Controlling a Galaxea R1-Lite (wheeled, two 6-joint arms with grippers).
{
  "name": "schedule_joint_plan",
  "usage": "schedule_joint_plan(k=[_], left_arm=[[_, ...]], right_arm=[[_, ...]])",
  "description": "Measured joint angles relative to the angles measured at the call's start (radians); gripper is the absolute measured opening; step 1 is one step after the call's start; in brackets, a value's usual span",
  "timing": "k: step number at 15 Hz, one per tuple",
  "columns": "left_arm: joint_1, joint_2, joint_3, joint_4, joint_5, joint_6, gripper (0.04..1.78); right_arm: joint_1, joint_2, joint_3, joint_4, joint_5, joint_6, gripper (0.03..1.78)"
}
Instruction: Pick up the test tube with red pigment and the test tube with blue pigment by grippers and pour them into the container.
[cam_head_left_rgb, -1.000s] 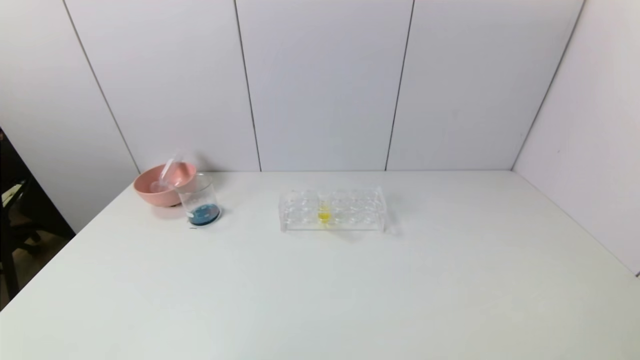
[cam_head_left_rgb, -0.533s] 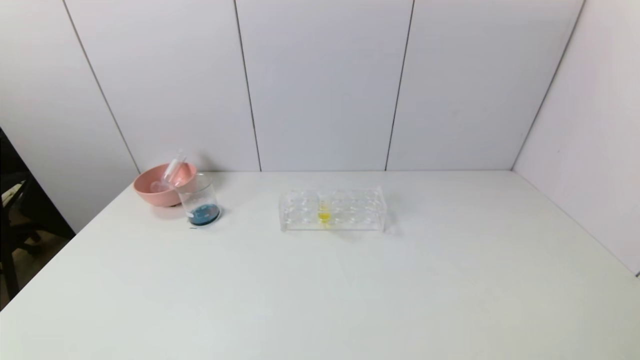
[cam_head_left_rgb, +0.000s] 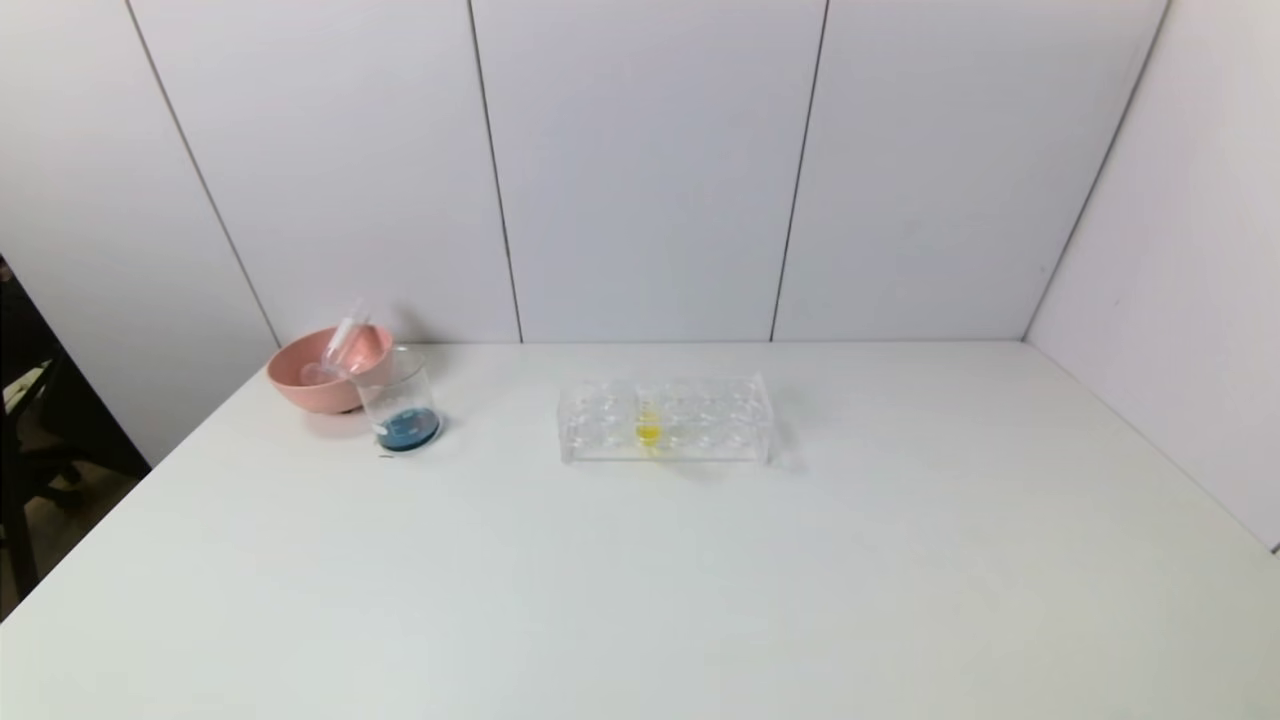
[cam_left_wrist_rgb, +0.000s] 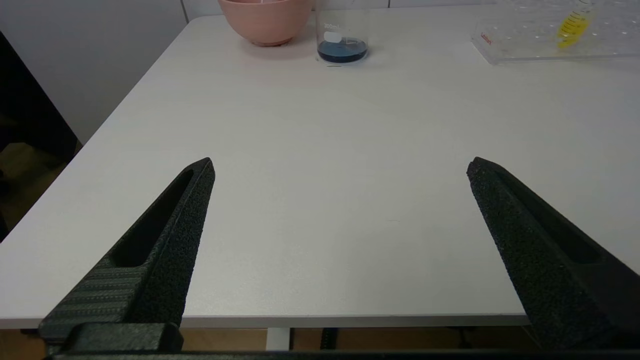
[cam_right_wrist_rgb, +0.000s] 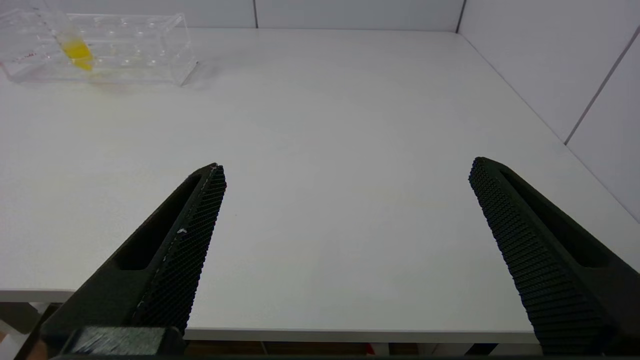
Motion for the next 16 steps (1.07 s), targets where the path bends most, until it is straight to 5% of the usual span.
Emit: schedule_joint_plan(k=[16], left_arm=[[0.0,0.001,0.0,0.0,0.0,0.0,1.76]], right_arm=[[0.001,0.0,0.0,-0.001,0.0,-0.003,1.77]])
